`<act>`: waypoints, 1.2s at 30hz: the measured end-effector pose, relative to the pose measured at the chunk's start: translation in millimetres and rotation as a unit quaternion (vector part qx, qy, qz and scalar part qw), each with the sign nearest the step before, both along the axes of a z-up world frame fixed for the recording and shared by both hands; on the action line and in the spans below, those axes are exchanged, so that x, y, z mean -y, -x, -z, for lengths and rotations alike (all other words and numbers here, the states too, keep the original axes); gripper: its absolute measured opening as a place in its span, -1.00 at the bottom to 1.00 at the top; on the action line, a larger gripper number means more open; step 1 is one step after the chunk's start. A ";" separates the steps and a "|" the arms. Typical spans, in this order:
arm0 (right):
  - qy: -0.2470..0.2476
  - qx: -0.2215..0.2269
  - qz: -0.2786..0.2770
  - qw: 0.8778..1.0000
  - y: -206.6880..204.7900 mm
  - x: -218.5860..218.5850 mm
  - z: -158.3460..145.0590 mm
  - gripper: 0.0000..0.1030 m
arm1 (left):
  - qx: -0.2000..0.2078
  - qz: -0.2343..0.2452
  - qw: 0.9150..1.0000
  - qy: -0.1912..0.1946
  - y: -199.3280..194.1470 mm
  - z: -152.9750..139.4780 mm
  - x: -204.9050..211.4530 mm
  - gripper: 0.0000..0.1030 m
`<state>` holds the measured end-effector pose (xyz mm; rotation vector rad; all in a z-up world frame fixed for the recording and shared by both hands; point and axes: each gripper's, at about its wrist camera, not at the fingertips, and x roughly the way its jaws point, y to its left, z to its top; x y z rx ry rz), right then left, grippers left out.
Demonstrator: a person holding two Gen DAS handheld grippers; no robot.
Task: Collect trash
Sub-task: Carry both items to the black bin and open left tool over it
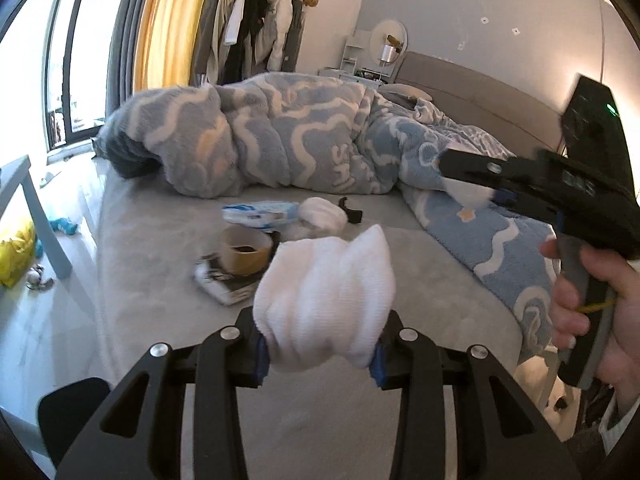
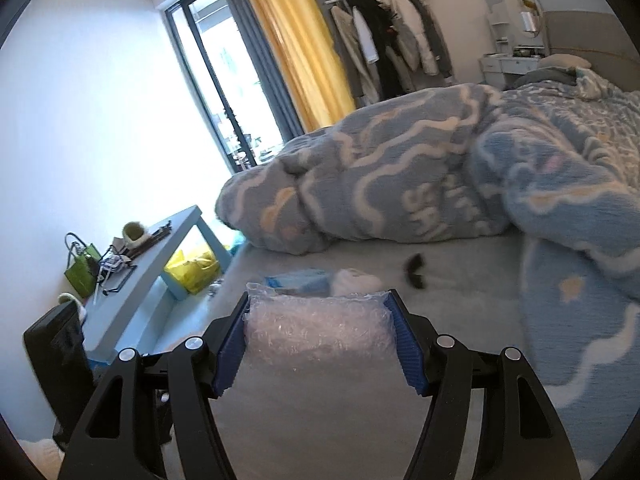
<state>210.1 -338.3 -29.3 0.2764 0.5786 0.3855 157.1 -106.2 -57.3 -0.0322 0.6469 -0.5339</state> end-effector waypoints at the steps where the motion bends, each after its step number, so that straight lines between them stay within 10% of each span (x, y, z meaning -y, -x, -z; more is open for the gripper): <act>1: -0.001 0.001 -0.004 1.000 -1.8 -7.5 -1.0 0.28 | 0.003 -0.004 1.000 -0.002 2.3 -2.1 -9.0 -0.22; 22: 0.052 -0.030 -0.143 0.988 -20.2 -211.7 10.2 0.28 | -0.099 -0.173 0.980 -0.023 -11.9 29.1 -198.2 -0.21; 36: 0.053 -0.063 -0.202 0.976 -21.3 -290.3 27.2 0.28 | -0.223 -0.181 0.956 -0.059 -14.0 91.5 -257.9 -0.17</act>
